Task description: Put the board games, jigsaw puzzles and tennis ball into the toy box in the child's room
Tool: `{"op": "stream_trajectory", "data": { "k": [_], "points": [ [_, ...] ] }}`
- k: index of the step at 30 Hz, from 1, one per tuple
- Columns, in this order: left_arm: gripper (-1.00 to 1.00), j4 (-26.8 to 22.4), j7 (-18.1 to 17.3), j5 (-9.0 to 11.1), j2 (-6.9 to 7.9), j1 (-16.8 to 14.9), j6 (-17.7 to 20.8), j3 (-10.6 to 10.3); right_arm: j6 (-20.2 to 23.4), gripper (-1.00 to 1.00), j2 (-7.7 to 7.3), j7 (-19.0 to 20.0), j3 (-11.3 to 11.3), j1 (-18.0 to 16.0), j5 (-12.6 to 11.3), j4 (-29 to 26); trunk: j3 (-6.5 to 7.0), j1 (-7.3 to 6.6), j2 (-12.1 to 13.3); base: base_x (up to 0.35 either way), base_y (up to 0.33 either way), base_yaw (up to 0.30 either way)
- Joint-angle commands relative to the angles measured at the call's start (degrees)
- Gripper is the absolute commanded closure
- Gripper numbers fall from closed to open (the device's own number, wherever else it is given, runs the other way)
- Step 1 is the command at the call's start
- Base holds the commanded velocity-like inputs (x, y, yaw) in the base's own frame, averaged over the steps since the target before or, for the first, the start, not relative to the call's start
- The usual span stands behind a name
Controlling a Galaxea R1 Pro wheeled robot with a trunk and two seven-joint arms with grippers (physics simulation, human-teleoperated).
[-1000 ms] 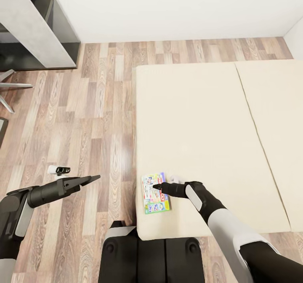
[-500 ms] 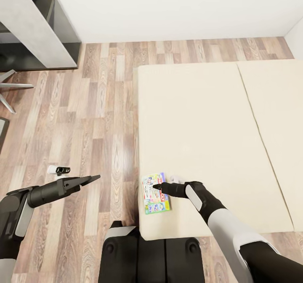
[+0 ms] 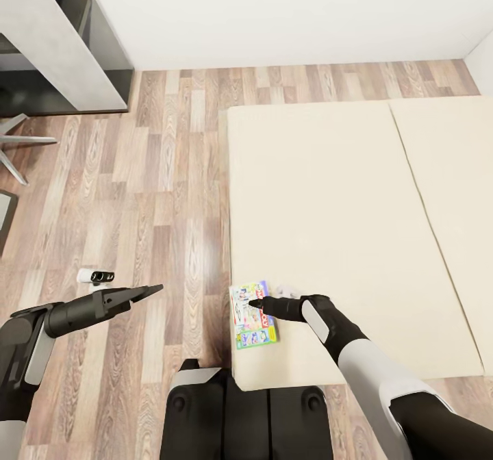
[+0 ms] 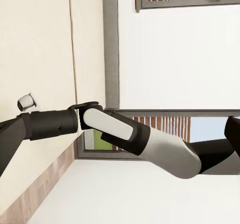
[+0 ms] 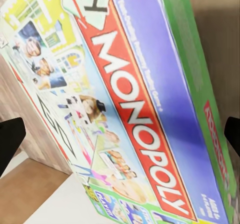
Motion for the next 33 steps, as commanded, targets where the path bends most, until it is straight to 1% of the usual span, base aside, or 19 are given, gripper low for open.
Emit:
{"op": "stream_trajectory", "data": {
  "k": [1, 15, 27, 33],
  "points": [
    [-1.00, -0.01, -0.23, -0.04, 0.02, -0.01, 0.61, 0.00, 0.21, -1.00, -0.02, 0.03, 0.10, -0.03, -0.08, -0.04, -0.05, 0.03, -0.08, 0.000, 0.057, 0.000],
    [-1.00, -0.01, -0.23, -0.04, 0.02, -0.01, 0.61, 0.00, 0.21, -1.00, -0.01, 0.03, 0.10, 0.02, -0.08, -0.04, -0.05, 0.03, -0.08, 0.000, 0.040, 0.000],
    [-1.00, -0.01, -0.23, -0.04, 0.02, -0.01, 0.61, 0.00, 0.21, -1.00, 0.01, 0.03, 0.10, 0.03, -0.08, -0.04, -0.05, 0.03, -0.08, 0.000, 0.004, 0.000],
    [-1.00, -0.01, -0.23, -0.04, 0.02, -0.01, 0.61, 0.00, 0.21, -1.00, 0.05, 0.00, 0.10, 0.01, -0.08, -0.04, -0.05, 0.03, -0.08, 0.000, 0.106, 0.000]
  ]
}}
